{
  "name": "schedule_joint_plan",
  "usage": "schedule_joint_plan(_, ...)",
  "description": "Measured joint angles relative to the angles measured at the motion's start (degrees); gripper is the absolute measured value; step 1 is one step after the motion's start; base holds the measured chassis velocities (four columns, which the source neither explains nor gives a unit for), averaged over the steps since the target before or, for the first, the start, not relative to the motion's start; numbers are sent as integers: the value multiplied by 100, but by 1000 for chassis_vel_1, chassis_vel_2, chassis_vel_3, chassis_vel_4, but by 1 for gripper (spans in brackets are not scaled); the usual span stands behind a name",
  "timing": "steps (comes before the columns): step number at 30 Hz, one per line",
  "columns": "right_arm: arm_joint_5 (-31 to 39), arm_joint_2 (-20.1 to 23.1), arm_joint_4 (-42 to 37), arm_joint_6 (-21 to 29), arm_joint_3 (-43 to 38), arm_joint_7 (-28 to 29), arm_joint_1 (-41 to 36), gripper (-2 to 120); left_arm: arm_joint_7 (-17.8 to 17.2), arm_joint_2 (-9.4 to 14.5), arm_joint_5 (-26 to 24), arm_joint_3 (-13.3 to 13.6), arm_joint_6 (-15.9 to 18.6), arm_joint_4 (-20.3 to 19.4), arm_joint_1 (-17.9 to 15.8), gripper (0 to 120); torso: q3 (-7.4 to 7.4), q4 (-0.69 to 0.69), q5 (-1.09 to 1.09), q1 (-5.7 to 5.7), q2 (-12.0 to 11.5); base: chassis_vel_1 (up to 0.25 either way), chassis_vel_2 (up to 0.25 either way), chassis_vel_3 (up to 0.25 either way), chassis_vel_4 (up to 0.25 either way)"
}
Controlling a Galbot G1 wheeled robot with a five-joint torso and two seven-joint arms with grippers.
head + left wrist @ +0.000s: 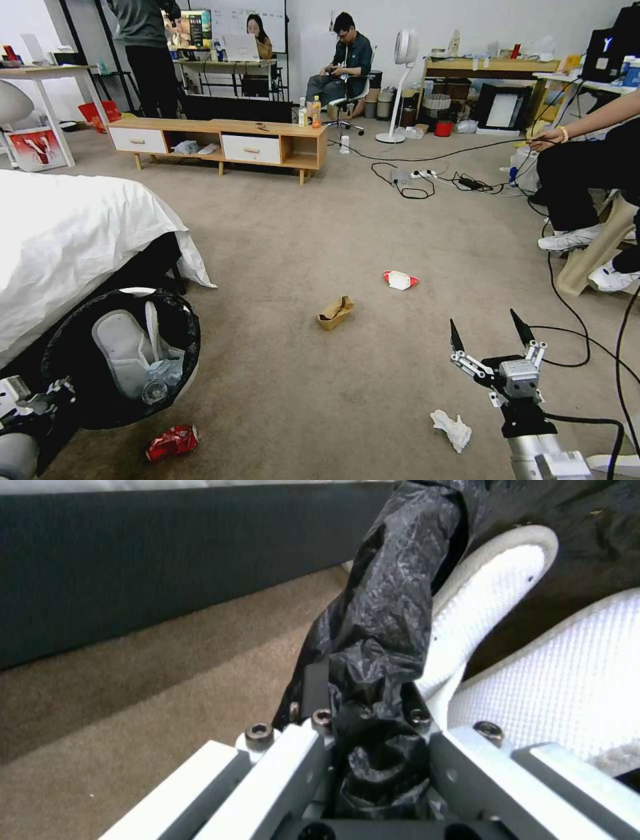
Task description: Pick up the trash bin and place the garbage on the floor into it.
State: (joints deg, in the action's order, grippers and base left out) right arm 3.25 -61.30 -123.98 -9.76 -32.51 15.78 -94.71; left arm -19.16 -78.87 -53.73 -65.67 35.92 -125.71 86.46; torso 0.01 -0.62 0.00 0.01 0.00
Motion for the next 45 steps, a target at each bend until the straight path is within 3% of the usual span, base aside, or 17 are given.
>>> schedule_joint_plan(1,63,103,-40,265,18,44,-39,100,2,-6,5,1,2,-1,5,1,0,-1,0,0,0,0,0,0,0)
schedule_joint_plan(2,283,333,-123,988,94,200,-112,100,13,-20,34,6,2,-2,20,1,0,-1,1,0,0,0,0,0,0)
schedule_joint_plan(3,283,333,-123,988,94,200,-112,100,13,-20,34,6,2,-2,20,1,0,-1,1,0,0,0,0,0,0)
schedule_joint_plan(4,464,469,-153,1487,160,329,-134,100,21,-30,56,16,3,-2,30,1,0,-1,0,0,0,0,0,0,0)
schedule_joint_plan(7,602,571,-160,1851,208,390,-135,100,29,-37,77,27,3,-2,40,1,0,0,1,0,1,0,0,0,0)
schedule_joint_plan(8,838,712,-164,2459,276,472,-118,100,41,-45,108,44,3,-2,47,1,0,-1,1,0,0,0,0,0,0)
schedule_joint_plan(10,1102,828,-181,3039,330,531,-57,100,49,-50,140,67,4,1,52,1,0,-1,1,0,0,0,0,0,0)
schedule_joint_plan(14,1294,915,-172,3471,350,494,25,100,53,-55,166,86,5,12,55,1,0,-1,1,0,0,0,0,0,0)
schedule_joint_plan(16,1517,1027,-133,4013,367,330,129,100,64,-60,189,114,5,24,59,1,0,0,1,0,0,0,0,0,0)
schedule_joint_plan(20,1636,1144,-86,4445,287,-173,193,100,67,-65,207,139,6,32,61,1,0,-1,2,0,0,0,0,0,0)
schedule_joint_plan(23,1673,1268,-28,5077,90,-1022,337,100,73,-73,226,167,6,33,73,1,0,-1,0,0,0,0,0,0,0)
schedule_joint_plan(32,1394,1350,661,5271,279,-1689,722,100,86,-85,254,164,3,33,109,1,0,-1,2,0,0,0,0,0,0)
schedule_joint_plan(45,1395,1258,1449,5232,723,-1656,1171,100,91,-110,286,147,-3,51,129,1,0,-1,1,0,0,0,0,0,0)
